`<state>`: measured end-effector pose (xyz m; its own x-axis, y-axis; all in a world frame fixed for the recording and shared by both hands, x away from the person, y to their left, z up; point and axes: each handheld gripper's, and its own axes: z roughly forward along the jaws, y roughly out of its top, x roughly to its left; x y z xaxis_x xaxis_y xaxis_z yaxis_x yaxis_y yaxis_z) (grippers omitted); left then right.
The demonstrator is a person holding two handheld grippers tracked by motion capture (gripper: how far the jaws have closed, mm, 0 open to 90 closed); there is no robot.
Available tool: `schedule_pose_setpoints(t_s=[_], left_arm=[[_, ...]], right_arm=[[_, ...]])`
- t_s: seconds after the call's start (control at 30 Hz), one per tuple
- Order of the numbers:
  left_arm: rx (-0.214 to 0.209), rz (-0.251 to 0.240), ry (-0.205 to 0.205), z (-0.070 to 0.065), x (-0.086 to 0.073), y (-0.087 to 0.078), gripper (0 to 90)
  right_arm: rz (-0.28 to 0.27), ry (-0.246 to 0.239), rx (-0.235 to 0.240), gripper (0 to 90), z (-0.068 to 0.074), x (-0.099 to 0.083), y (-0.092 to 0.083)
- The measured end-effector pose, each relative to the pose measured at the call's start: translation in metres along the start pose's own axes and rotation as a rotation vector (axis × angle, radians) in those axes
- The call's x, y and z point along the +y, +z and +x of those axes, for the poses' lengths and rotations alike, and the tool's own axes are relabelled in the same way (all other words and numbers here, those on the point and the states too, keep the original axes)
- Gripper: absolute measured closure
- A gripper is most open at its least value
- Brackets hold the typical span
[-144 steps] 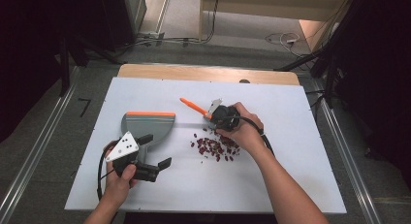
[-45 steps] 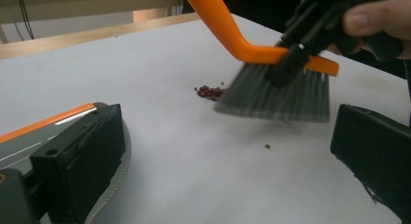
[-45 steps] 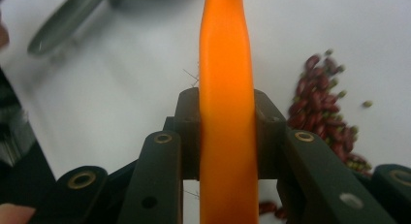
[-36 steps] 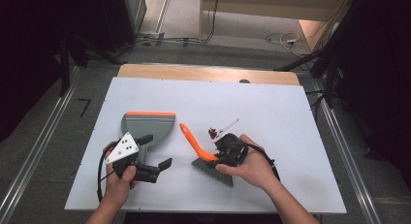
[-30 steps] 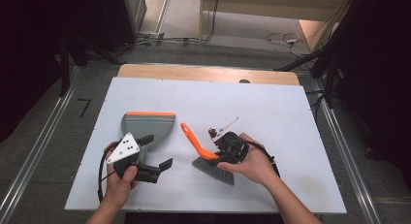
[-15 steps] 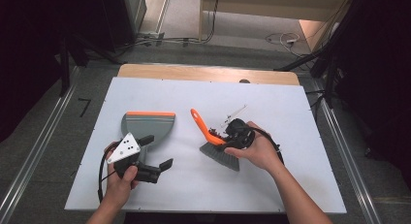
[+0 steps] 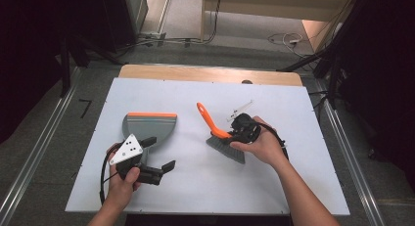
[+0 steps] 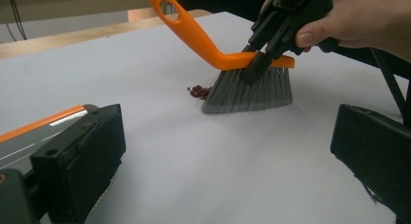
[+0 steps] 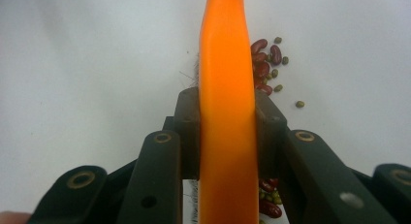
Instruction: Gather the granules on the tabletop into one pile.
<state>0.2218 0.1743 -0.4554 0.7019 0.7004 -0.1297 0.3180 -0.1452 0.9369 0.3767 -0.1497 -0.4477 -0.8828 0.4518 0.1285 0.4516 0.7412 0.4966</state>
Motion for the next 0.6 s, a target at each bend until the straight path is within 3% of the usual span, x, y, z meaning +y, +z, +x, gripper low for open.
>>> schedule_pose_setpoints(t_s=[0.13, 0.23, 0.37, 0.5, 0.57, 0.6], left_arm=[[0.001, 0.0, 0.001, 0.0, 0.0, 0.0, 0.0], [-0.001, -0.002, -0.002, 0.001, 0.0, -0.001, 0.0], [0.0, -0.002, -0.003, 0.001, 0.0, -0.001, 0.0], [-0.001, -0.004, -0.003, 0.0, 0.0, 0.0, 0.0], [0.0, -0.002, -0.003, 0.0, 0.0, 0.0, 0.0], [0.0, -0.002, -0.002, 0.0, 0.0, 0.0, 0.0]], right_arm=[[-0.002, -0.026, -0.007, 68.7, 0.001, 0.004, -0.003], [-0.047, 0.011, 0.012, 68.7, -0.001, 0.004, -0.012], [-0.084, 0.025, -0.006, 68.7, -0.007, 0.002, -0.026], [-0.126, 0.049, -0.057, 68.7, -0.016, 0.004, -0.039], [-0.152, 0.029, -0.104, 68.7, -0.021, 0.006, -0.04], [-0.142, -0.007, -0.16, 68.7, -0.024, 0.009, -0.037]])
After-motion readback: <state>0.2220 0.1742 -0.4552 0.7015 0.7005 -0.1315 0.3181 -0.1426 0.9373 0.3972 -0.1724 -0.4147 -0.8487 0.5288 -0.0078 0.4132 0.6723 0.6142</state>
